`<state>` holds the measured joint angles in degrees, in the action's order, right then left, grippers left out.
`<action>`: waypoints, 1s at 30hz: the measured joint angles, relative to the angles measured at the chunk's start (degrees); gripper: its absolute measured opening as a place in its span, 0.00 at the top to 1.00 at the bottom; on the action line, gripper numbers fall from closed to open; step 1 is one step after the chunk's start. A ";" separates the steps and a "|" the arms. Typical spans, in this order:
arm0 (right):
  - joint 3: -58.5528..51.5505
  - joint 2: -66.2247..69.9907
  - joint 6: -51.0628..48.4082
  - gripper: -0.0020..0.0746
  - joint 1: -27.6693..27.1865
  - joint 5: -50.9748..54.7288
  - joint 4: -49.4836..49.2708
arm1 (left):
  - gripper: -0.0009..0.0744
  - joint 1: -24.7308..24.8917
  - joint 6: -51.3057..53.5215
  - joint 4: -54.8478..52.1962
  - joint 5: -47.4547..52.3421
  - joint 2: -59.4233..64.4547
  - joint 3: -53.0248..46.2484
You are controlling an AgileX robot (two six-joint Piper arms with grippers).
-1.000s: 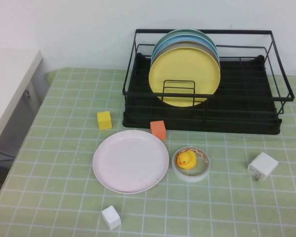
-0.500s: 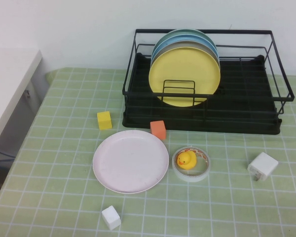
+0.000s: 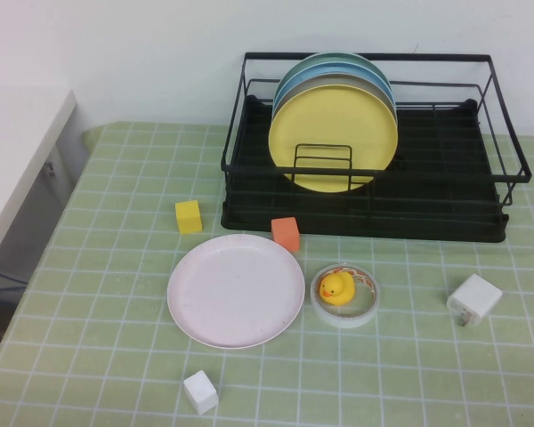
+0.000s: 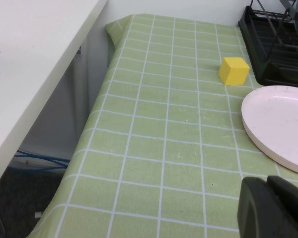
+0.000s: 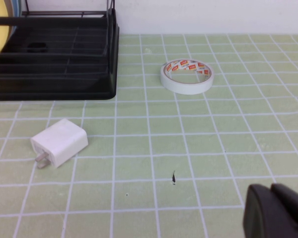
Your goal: Place plate on rack
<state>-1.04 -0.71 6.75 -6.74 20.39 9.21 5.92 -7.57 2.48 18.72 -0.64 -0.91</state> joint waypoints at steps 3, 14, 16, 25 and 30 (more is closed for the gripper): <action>0.00 0.00 0.00 0.98 0.00 0.00 0.00 | 0.99 0.00 0.00 0.00 0.00 0.00 0.00; 0.00 0.00 0.00 0.98 0.00 0.00 0.00 | 0.99 1.36 0.00 -0.32 0.00 0.00 0.00; 0.00 0.00 0.00 0.98 0.00 0.00 0.00 | 0.99 1.40 0.00 -0.32 0.00 0.00 0.00; 0.00 0.00 0.00 0.98 0.00 0.00 0.00 | 0.99 1.49 0.00 -0.32 0.00 0.00 0.00; 0.00 0.00 0.00 0.98 0.00 0.00 0.00 | 0.99 1.49 0.00 -0.32 0.00 0.00 0.00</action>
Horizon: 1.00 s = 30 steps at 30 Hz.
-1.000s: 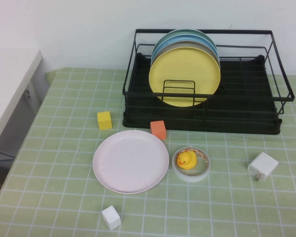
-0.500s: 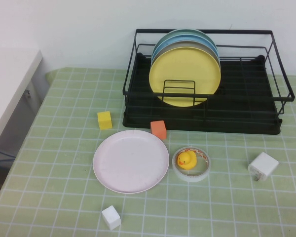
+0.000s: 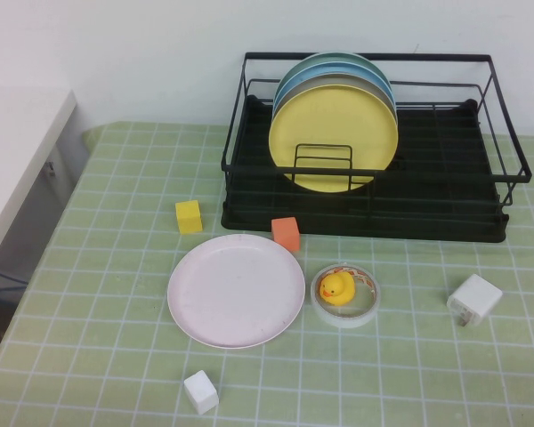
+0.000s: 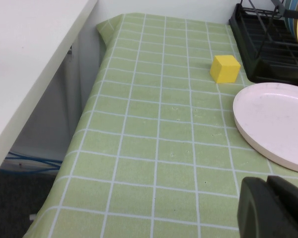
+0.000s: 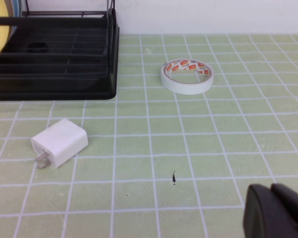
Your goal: Place plate on rack
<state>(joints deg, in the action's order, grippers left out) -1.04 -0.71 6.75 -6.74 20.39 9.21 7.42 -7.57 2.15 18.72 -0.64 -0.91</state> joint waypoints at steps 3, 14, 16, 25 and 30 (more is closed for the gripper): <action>0.00 0.00 0.00 0.98 0.00 0.00 0.00 | 0.99 0.00 0.00 0.00 0.00 0.00 0.00; 0.00 0.00 0.00 0.98 0.00 0.00 0.00 | 0.99 0.00 1.78 -1.13 -3.07 0.00 -0.23; 0.00 0.00 0.00 0.98 0.00 0.00 0.11 | 0.99 0.04 1.78 0.09 -6.71 0.00 -0.21; -0.11 0.00 0.00 0.98 0.00 -1.22 2.52 | 0.99 0.04 1.27 0.94 -35.22 0.00 -0.21; -0.58 0.00 0.00 0.98 0.00 -12.58 5.40 | 0.99 0.04 0.63 0.94 -45.11 0.00 -0.21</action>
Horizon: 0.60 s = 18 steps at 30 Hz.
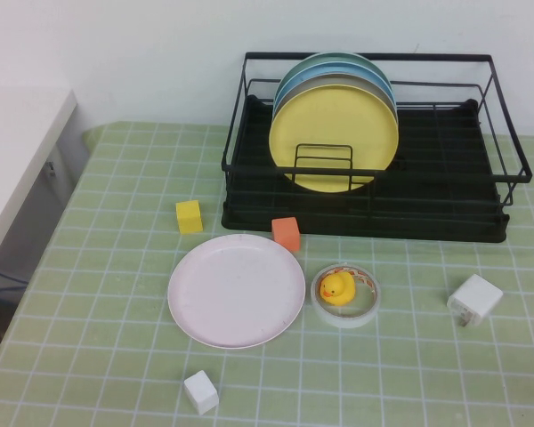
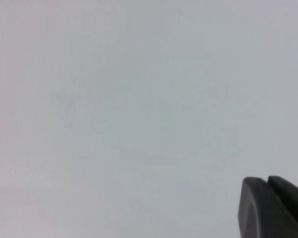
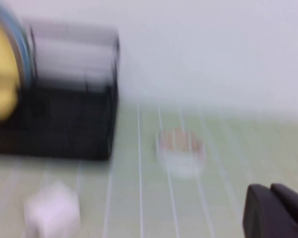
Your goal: Place plate on rack
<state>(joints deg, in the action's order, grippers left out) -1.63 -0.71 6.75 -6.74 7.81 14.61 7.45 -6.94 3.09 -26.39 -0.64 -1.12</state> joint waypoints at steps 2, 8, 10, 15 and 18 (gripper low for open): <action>0.00 0.00 0.00 0.98 0.00 -6.92 0.22 | 0.99 0.00 -0.24 0.00 -1.56 -0.10 0.00; 0.00 0.00 0.00 0.98 0.00 -28.67 0.69 | 0.99 0.00 -0.60 0.00 -4.42 -0.10 0.00; 0.00 0.00 0.00 0.98 0.00 -33.92 0.92 | 0.99 0.00 -0.59 0.00 -4.53 -0.10 0.00; 0.00 0.00 0.82 0.98 0.00 -40.86 1.07 | 0.99 0.00 -0.84 0.00 -4.62 -0.10 0.00; 0.00 0.00 0.86 0.98 0.00 -42.62 0.95 | 0.99 0.00 -3.05 -0.59 -7.34 -0.10 0.00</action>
<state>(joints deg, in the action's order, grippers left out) -1.63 -0.71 7.61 -6.74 -34.80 15.55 7.45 -9.99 2.50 -33.73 -0.74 -1.12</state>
